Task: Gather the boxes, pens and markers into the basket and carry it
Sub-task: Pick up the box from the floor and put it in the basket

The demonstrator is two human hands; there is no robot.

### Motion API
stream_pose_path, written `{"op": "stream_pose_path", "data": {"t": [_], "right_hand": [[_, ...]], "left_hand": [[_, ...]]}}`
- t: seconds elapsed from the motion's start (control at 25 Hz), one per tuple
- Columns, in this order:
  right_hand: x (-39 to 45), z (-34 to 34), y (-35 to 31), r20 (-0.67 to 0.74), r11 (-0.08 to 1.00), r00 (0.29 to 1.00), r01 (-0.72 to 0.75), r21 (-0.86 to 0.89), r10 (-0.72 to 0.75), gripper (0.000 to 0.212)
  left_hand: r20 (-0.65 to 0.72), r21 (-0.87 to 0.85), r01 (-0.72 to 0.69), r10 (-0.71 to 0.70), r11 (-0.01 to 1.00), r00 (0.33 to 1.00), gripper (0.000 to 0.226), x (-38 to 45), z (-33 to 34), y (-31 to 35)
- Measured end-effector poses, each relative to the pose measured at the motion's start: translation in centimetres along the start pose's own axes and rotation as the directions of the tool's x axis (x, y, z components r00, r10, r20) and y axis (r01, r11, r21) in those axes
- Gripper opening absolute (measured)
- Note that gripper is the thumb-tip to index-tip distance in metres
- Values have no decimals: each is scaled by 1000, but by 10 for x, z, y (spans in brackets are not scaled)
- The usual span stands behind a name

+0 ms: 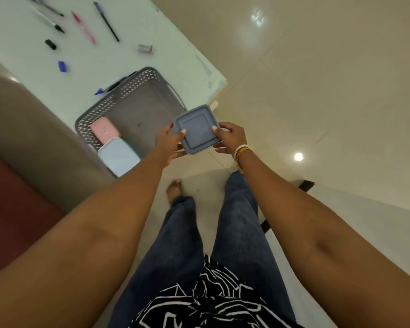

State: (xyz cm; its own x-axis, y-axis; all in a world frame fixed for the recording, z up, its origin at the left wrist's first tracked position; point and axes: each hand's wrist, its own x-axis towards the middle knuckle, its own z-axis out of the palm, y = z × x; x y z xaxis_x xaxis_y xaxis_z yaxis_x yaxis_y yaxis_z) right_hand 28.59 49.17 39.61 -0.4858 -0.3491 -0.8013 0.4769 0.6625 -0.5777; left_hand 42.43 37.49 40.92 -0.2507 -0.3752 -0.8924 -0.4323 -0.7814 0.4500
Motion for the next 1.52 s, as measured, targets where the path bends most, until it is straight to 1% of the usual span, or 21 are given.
{"op": "stream_pose_path", "data": {"t": [0.08,0.24,0.32,0.4,0.44,0.52,0.64,0.68,0.8,0.88,0.92,0.96,1.08,1.2,1.28,1.4,1.44,1.52], "right_hand": [[-10,45,8,-20,999,999,30,-19,-30,30],[-7,120,12,-90,985,993,66,-157,-81,28],[2,148,9,-118,955,983,105,-277,-142,30],[10,165,2,-130,893,970,133,-431,-207,31],[15,172,-1,-123,857,968,131,-499,-219,32],[26,184,-5,-87,784,976,106,-611,-200,33],[38,197,-1,-48,653,989,57,-756,-142,29],[40,201,1,-41,633,993,39,-773,-111,28],[41,204,4,8,579,1000,-3,-815,16,29],[37,201,2,45,547,992,-26,-837,117,27],[34,197,2,59,548,990,-23,-836,132,27],[30,193,0,69,565,990,-12,-825,121,27],[19,172,-4,99,613,995,73,-787,9,34],[20,141,-7,76,698,996,87,-711,-48,41],[24,115,-8,50,731,997,74,-678,-55,42],[32,69,-12,22,750,999,49,-659,-46,36],[36,53,-15,14,751,999,42,-659,-44,34],[43,18,-23,19,750,999,43,-661,-41,31]], "left_hand": [[-52,43,-4,6,999,999,61,-3,-46,1],[-147,238,-47,84,970,986,54,1,-118,8],[-204,388,-81,172,918,964,49,6,-145,7],[-219,536,-124,279,835,935,44,14,-165,0],[-209,600,-136,318,788,925,43,17,-174,-4],[-155,703,-149,354,696,922,46,24,-188,-14],[-43,846,-169,380,505,924,56,32,-199,-29],[-29,856,-168,368,490,929,60,32,-202,-34],[9,833,-156,269,531,963,67,28,-206,-44],[39,830,-164,238,532,970,69,22,-205,-45],[46,833,-171,241,527,969,68,19,-203,-43],[50,838,-177,250,516,967,66,16,-200,-41],[76,865,-194,261,463,962,63,8,-182,-34],[106,880,-216,269,424,957,62,10,-150,-20],[132,884,-233,262,406,956,62,15,-121,-8],[169,889,-255,244,381,955,59,20,-72,4],[164,896,-248,243,369,956,57,21,-55,7],[139,929,-203,217,309,966,58,24,-19,16]]}}
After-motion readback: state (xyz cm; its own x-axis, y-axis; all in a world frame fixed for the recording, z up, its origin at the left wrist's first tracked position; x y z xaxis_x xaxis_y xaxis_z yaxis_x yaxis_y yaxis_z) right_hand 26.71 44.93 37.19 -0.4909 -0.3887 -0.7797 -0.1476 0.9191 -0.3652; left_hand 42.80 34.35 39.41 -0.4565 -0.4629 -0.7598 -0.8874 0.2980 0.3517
